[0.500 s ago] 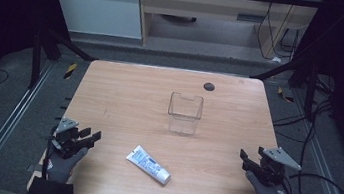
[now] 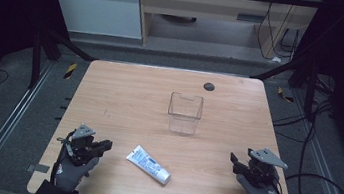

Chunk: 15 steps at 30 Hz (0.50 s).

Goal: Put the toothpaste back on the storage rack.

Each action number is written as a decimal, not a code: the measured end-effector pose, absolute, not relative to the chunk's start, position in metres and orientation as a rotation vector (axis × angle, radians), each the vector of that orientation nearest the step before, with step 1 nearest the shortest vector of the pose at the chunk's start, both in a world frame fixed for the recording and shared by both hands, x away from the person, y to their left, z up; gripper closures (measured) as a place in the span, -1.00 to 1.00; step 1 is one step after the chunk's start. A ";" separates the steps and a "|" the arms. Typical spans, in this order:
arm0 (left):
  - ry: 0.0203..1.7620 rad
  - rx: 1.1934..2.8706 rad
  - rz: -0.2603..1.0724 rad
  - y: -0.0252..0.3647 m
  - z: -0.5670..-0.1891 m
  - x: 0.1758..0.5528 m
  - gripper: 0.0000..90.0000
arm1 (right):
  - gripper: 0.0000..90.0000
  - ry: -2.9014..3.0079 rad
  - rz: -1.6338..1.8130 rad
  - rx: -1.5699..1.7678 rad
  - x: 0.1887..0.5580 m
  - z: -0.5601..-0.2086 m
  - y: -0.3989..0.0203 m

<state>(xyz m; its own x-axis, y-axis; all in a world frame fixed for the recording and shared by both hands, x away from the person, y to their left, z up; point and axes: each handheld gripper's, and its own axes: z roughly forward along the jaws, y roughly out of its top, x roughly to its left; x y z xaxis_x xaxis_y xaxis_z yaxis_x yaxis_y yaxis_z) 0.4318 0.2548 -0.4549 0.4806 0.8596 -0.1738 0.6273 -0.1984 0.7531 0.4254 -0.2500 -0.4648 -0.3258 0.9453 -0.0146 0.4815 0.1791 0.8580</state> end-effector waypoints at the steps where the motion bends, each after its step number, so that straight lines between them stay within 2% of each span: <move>1: 1.225 1.935 0.352 0.251 -0.456 0.431 0.84 | -0.24 1.898 1.062 1.339 0.425 -0.465 -0.249; 8: 1.179 2.001 0.296 0.235 -0.459 0.428 0.97 | -0.29 1.921 1.054 1.332 0.426 -0.468 -0.246; 15: 1.123 2.086 0.247 0.216 -0.466 0.425 0.98 | -0.31 1.937 1.048 1.320 0.426 -0.469 -0.242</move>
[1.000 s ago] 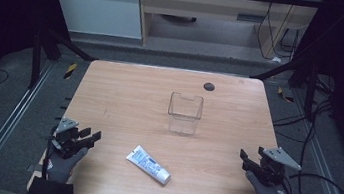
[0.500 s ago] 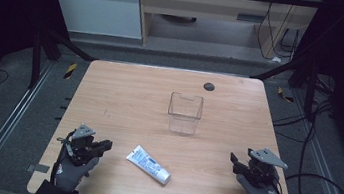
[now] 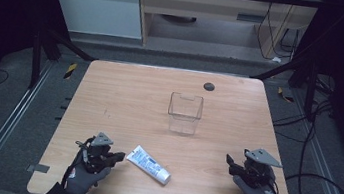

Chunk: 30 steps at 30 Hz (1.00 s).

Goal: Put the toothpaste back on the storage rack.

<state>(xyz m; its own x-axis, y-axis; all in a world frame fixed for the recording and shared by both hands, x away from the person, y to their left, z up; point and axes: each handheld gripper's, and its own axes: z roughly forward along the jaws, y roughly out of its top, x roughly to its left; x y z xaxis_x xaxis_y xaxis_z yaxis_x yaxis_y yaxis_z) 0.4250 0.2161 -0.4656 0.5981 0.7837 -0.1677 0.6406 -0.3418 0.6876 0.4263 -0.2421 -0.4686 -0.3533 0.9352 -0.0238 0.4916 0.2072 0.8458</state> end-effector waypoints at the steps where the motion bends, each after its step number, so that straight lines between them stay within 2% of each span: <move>1: 1.116 2.096 0.242 0.213 -0.466 0.425 0.98 | -0.31 1.938 1.048 1.320 0.426 -0.469 -0.242; 14: 1.096 2.166 0.207 0.187 -0.477 0.430 0.98 | -0.34 1.938 1.034 1.325 0.427 -0.471 -0.243; 30: 1.110 2.164 0.254 0.177 -0.480 0.441 0.98 | -0.37 1.940 1.020 1.323 0.429 -0.472 -0.242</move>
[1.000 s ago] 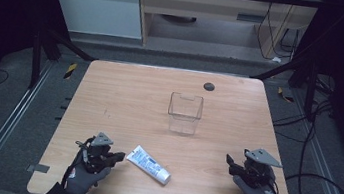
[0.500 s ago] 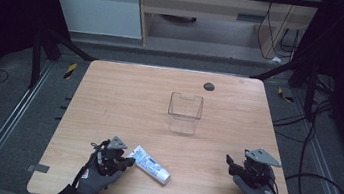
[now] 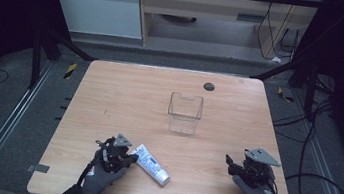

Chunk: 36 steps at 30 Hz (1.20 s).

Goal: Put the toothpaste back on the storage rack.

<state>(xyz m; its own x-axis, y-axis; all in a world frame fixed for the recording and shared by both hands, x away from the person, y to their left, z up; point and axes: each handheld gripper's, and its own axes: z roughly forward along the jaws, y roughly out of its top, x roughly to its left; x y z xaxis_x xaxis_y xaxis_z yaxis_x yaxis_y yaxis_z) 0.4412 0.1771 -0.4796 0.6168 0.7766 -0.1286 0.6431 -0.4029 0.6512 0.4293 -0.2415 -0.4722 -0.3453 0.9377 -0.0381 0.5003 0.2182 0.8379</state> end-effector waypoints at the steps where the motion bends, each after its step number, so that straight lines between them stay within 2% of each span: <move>1: 1.112 2.160 0.255 0.176 -0.480 0.442 0.98 | -0.37 1.940 1.020 1.323 0.429 -0.472 -0.242; 36: 1.074 2.161 0.248 0.136 -0.483 0.468 0.98 | -0.43 1.933 0.988 1.325 0.432 -0.475 -0.241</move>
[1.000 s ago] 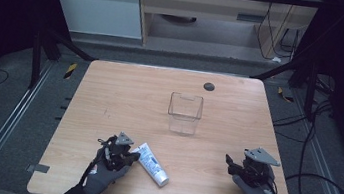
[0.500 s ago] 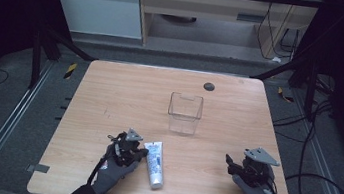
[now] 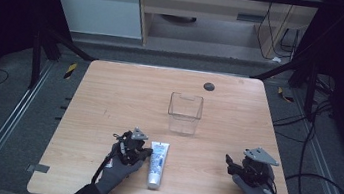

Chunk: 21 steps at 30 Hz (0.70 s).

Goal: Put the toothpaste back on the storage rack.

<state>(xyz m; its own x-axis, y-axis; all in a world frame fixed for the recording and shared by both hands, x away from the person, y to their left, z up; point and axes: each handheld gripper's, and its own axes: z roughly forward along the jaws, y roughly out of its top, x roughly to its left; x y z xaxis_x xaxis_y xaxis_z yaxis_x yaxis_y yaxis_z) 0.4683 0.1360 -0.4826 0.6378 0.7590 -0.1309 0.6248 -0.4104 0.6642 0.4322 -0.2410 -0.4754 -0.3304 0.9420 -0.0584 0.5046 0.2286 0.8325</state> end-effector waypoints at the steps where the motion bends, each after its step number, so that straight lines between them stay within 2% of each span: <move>1: 1.072 2.165 0.247 0.135 -0.482 0.468 0.98 | -0.43 1.931 0.995 1.335 0.432 -0.475 -0.241; 21: 0.994 2.202 0.249 0.118 -0.477 0.463 0.98 | -0.44 1.934 0.986 1.330 0.433 -0.476 -0.241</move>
